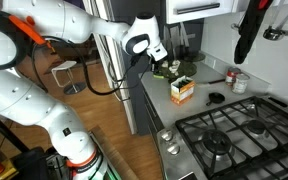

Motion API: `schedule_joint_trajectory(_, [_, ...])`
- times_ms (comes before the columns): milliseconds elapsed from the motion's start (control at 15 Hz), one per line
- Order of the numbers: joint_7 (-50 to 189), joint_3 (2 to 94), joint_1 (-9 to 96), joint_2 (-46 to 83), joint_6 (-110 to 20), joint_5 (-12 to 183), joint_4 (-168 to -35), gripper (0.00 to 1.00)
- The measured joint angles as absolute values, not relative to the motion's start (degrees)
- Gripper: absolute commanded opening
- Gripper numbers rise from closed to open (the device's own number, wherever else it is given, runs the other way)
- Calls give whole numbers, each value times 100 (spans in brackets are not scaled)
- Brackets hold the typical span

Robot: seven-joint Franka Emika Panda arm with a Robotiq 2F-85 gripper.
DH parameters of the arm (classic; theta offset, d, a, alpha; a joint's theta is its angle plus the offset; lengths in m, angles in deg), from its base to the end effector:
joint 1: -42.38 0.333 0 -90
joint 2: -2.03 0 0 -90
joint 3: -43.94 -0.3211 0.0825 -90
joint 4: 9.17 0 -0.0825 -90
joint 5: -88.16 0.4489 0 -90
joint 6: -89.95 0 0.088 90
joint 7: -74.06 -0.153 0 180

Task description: Remove two sachets from the orange box

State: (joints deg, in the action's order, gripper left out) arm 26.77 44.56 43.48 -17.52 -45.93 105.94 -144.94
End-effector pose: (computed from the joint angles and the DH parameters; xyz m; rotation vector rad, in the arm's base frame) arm 0.5446 0.0178 0.4263 -2.4165 1.3254 -0.2896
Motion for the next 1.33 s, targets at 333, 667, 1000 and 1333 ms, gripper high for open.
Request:
schedule_joint_trajectory(333, [3919,4404,4475,-1662,-4778,11135,-14961,0])
schedule_joint_trajectory(667, [4303,4251,4506,-1265,-5727,11538,-15190,0])
schedule_joint_trajectory(1000, [4376,4092,4610,-595,-6829,11775,-15193,0])
schedule_joint_trajectory(1333, [4325,4031,4591,-27,-7309,11632,-15170,31])
